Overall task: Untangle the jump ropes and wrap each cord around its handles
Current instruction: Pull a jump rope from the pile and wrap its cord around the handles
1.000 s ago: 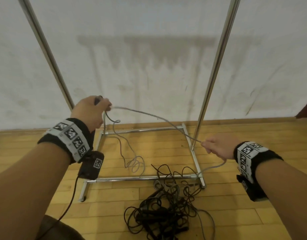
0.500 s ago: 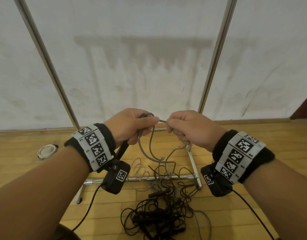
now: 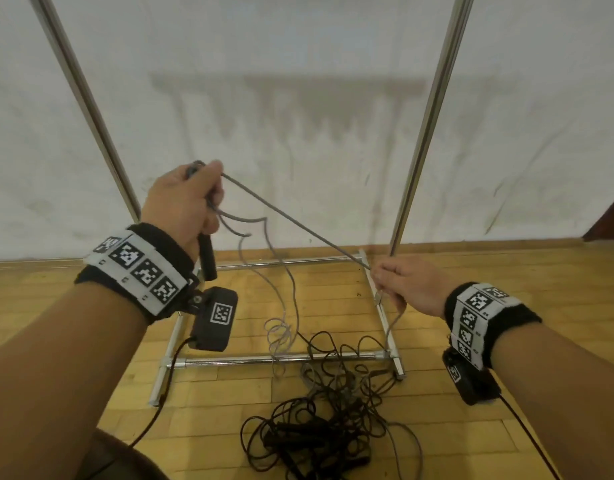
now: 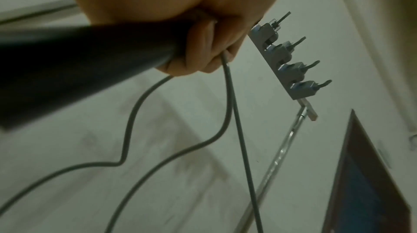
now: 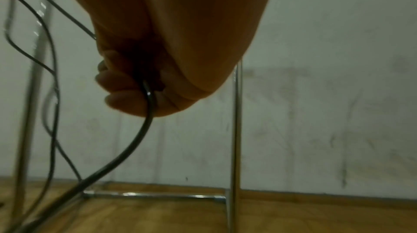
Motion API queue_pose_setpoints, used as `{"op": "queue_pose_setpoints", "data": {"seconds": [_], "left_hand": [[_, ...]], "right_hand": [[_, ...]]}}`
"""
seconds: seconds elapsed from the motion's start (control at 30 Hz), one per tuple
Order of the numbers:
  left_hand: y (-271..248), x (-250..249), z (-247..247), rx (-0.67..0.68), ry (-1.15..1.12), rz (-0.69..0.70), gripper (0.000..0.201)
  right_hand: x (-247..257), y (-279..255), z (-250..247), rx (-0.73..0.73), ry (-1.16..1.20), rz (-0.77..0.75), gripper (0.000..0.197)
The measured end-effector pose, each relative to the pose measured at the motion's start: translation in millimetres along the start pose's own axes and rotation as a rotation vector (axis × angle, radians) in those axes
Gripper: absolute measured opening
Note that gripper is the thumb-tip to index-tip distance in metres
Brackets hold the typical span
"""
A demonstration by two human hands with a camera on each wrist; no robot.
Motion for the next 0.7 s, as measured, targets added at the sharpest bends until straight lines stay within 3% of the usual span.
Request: {"op": "queue_pose_setpoints", "data": {"seconds": [0.17,0.27,0.37,0.43,0.53,0.6,0.7], "left_hand": [[13.6,-0.5,-37.0,-0.240,0.130,-0.030,0.028],[16.7,-0.8,-51.1,-0.347,0.494,-0.044,0.035],[4.8,1.6,-36.5,-0.322,0.740,0.055,0.035],[-9.8,5.0,-9.5,-0.164,0.722,0.087,0.030],[-38.3,18.9,38.2,0.331,0.544,-0.039,0.042],[-55.9,31.3,58.5,0.575,0.579,-0.104,0.047],[-59.9,39.0,69.9,0.654,0.615,-0.057,0.019]], "right_hand": [[-26.3,-9.5,1.1,0.074,-0.137,0.152,0.036],[-2.7,-2.5,-2.8,-0.009,-0.085,0.088,0.037],[34.6,4.1,-10.7,-0.094,0.088,0.006,0.035],[57.4,2.4,-13.9,-0.083,0.100,-0.032,0.031],[83.8,-1.6,-14.9,-0.072,0.103,-0.073,0.027],[95.0,-2.0,-15.6,-0.094,0.170,-0.088,0.027],[101.3,-3.0,-16.3,-0.118,0.260,-0.096,0.026]]}}
Point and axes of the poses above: each hand's wrist, its own y-axis towards the middle knuckle, its own z-axis out of the palm, x = y × z, the point moved 3 cm from there along y, towards the middle knuckle, and after that the axes turned 7 degrees about -z, right-handed, at the moved point
